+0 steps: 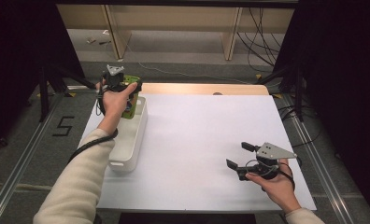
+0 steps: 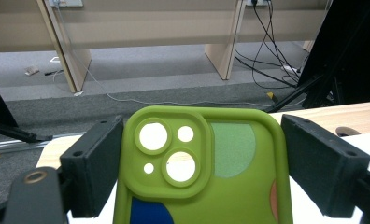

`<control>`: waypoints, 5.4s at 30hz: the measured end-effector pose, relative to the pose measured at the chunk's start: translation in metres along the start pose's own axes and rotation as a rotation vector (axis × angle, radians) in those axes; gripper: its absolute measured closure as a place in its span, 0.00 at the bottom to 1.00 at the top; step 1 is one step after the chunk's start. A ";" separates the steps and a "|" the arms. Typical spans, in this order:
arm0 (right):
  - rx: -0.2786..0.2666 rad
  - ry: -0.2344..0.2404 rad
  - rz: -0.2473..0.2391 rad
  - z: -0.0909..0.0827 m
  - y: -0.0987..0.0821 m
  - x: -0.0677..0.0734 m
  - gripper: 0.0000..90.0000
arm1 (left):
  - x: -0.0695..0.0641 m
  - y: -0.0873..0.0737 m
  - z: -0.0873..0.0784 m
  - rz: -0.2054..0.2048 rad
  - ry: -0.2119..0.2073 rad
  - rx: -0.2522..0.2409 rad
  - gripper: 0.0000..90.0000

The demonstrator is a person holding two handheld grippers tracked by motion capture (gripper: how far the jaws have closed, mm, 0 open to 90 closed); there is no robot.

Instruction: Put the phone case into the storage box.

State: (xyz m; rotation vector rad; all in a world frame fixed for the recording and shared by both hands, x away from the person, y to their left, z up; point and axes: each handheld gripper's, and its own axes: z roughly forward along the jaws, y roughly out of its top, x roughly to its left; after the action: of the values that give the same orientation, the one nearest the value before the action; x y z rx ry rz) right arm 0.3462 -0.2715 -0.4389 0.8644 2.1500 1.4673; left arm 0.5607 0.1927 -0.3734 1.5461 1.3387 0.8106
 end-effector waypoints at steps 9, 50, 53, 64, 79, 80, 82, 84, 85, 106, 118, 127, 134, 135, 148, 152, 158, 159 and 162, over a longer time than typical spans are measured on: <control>-0.001 0.000 0.001 0.000 0.000 0.000 0.14 | -0.001 0.001 0.003 0.010 0.000 0.007 0.18; 0.000 0.003 0.001 0.000 0.000 0.000 0.14 | 0.000 -0.004 0.017 0.013 -0.009 0.031 0.18; 0.001 0.003 0.001 0.000 0.000 0.000 0.14 | 0.000 -0.004 0.018 0.015 -0.009 0.034 0.18; 0.000 0.003 0.001 0.000 0.000 0.000 0.14 | 0.000 -0.006 0.022 0.017 -0.007 0.044 0.18; 0.000 0.004 0.001 0.000 0.000 0.000 0.14 | 0.001 -0.009 0.026 0.011 -0.011 0.054 0.17; 0.000 0.004 0.001 0.000 0.000 0.000 0.14 | 0.001 -0.009 0.026 0.011 -0.011 0.054 0.17; 0.000 0.004 0.001 0.000 0.000 0.000 0.14 | 0.001 -0.009 0.026 0.013 -0.010 0.055 0.17; 0.003 0.003 0.001 0.000 0.000 0.000 0.14 | 0.001 -0.009 0.027 0.013 -0.010 0.057 0.17; 0.003 0.003 0.001 0.000 0.000 0.000 0.14 | 0.001 -0.009 0.027 0.012 -0.010 0.057 0.17; 0.003 0.004 0.001 0.000 0.000 0.000 0.14 | -0.003 -0.015 0.033 0.007 -0.019 0.061 0.17; 0.002 0.005 0.003 0.000 0.000 0.000 0.14 | 0.001 -0.022 0.037 0.002 -0.009 0.076 0.17; 0.001 0.006 0.002 0.000 -0.001 0.000 0.14 | 0.002 -0.024 0.035 -0.003 -0.008 0.081 0.17; 0.004 0.005 0.003 0.000 -0.001 0.000 0.14 | 0.003 -0.028 0.032 -0.008 -0.016 0.093 0.17; 0.004 0.005 0.003 0.000 -0.001 0.000 0.14 | 0.003 -0.029 0.032 -0.011 -0.016 0.093 0.17; 0.006 0.005 0.004 0.000 -0.001 0.000 0.14 | 0.003 -0.036 0.031 0.001 -0.025 0.115 0.17; 0.006 0.006 0.003 0.000 -0.001 0.001 0.14 | 0.003 -0.037 0.030 0.012 -0.026 0.122 0.17; 0.007 0.006 0.004 0.000 -0.001 0.001 0.14 | 0.003 -0.039 0.031 0.007 -0.027 0.122 0.17; 0.007 0.006 0.004 0.000 -0.001 0.001 0.14 | 0.003 -0.039 0.031 0.007 -0.027 0.122 0.17; 0.005 0.006 0.002 0.000 -0.001 0.000 0.14 | 0.003 -0.039 0.031 0.008 -0.028 0.123 0.17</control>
State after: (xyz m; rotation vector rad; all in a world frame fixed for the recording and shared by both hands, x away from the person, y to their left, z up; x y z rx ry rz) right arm 0.3459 -0.2712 -0.4395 0.8652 2.1584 1.4680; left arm 0.5748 0.1895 -0.4212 1.6534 1.3847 0.7198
